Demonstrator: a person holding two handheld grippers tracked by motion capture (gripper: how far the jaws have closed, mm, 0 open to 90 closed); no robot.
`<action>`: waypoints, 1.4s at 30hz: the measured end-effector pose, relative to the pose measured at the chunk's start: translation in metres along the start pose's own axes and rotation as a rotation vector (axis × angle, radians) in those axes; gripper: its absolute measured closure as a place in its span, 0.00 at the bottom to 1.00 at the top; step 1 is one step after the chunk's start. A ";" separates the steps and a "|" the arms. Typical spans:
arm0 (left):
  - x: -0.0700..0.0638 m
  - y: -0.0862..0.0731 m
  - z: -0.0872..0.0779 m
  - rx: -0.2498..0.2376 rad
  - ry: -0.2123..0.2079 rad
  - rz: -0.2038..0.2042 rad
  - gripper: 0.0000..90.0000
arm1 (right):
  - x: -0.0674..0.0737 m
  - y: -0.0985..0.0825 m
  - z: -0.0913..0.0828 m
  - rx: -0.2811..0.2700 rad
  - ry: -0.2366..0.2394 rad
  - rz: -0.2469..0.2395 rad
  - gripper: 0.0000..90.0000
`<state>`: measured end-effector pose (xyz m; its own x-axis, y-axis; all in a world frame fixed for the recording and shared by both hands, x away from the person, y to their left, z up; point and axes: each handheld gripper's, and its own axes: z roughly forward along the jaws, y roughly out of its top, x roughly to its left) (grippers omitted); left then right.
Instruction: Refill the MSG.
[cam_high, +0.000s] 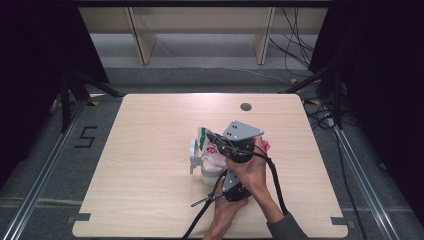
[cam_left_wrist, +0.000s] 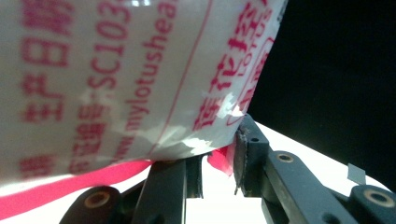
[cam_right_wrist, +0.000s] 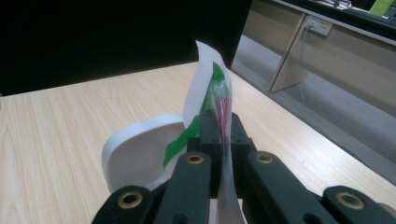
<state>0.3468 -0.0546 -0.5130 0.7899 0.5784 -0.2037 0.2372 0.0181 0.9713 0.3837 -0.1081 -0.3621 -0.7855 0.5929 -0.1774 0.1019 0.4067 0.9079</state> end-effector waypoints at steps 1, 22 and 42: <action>-0.002 0.000 0.002 -0.024 0.010 -0.029 0.83 | 0.001 0.000 0.000 0.000 0.002 0.000 1.00; -0.006 0.001 0.003 -0.045 0.011 -0.038 0.83 | 0.002 0.001 0.000 0.014 0.019 0.016 1.00; -0.004 0.002 0.001 -0.049 0.016 -0.031 0.83 | 0.003 0.003 -0.001 0.006 0.022 0.004 1.00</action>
<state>0.3446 -0.0577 -0.5104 0.7735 0.5899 -0.2318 0.2327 0.0758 0.9696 0.3810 -0.1060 -0.3593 -0.7985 0.5788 -0.1654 0.1084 0.4086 0.9063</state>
